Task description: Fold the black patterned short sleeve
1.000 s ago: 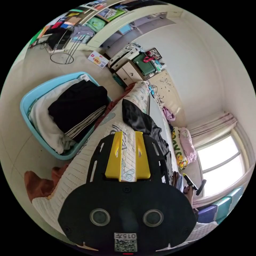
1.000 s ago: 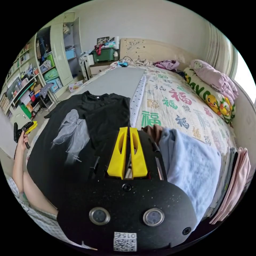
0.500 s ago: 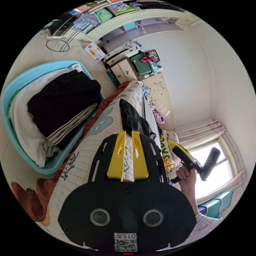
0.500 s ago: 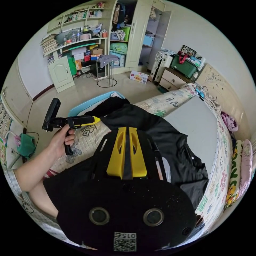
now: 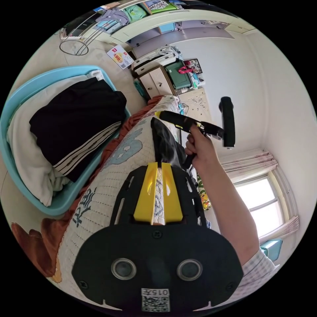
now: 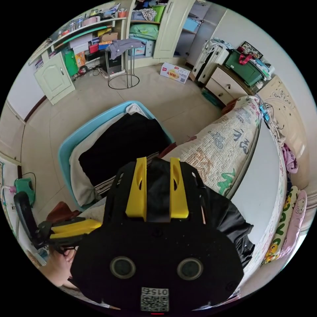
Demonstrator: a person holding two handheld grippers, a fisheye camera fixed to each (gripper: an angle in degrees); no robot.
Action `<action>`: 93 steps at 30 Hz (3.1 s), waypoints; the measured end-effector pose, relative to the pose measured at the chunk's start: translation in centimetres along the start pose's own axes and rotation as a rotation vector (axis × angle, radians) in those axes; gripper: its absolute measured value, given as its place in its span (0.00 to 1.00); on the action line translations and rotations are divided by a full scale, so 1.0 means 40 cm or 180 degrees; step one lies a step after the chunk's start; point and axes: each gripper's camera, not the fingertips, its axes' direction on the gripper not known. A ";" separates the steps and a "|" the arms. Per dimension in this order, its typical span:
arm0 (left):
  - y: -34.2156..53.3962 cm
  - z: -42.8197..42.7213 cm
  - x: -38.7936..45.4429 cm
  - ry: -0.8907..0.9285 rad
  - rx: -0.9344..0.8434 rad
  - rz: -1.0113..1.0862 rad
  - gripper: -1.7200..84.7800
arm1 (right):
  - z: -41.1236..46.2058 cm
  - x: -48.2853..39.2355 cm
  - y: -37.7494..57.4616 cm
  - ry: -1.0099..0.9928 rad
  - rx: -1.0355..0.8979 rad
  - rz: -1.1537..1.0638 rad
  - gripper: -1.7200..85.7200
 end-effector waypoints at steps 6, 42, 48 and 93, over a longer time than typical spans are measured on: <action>0.015 0.003 -0.009 0.0081 -0.0029 -0.0063 0.02 | 0.186 -0.010 -0.091 0.0212 -0.0478 -0.0092 0.09; 0.787 0.450 0.466 -0.0524 -0.2192 0.2871 0.03 | -0.663 0.738 0.786 -0.0301 0.0617 0.2379 0.02; 0.757 0.422 0.417 -0.1124 -0.1391 0.2722 0.07 | -0.876 0.506 0.741 -0.0917 0.0936 0.1337 0.08; 1.045 0.524 0.441 -0.1283 -0.1960 0.3569 0.03 | -1.373 0.173 0.179 -0.0476 0.0445 0.1626 0.02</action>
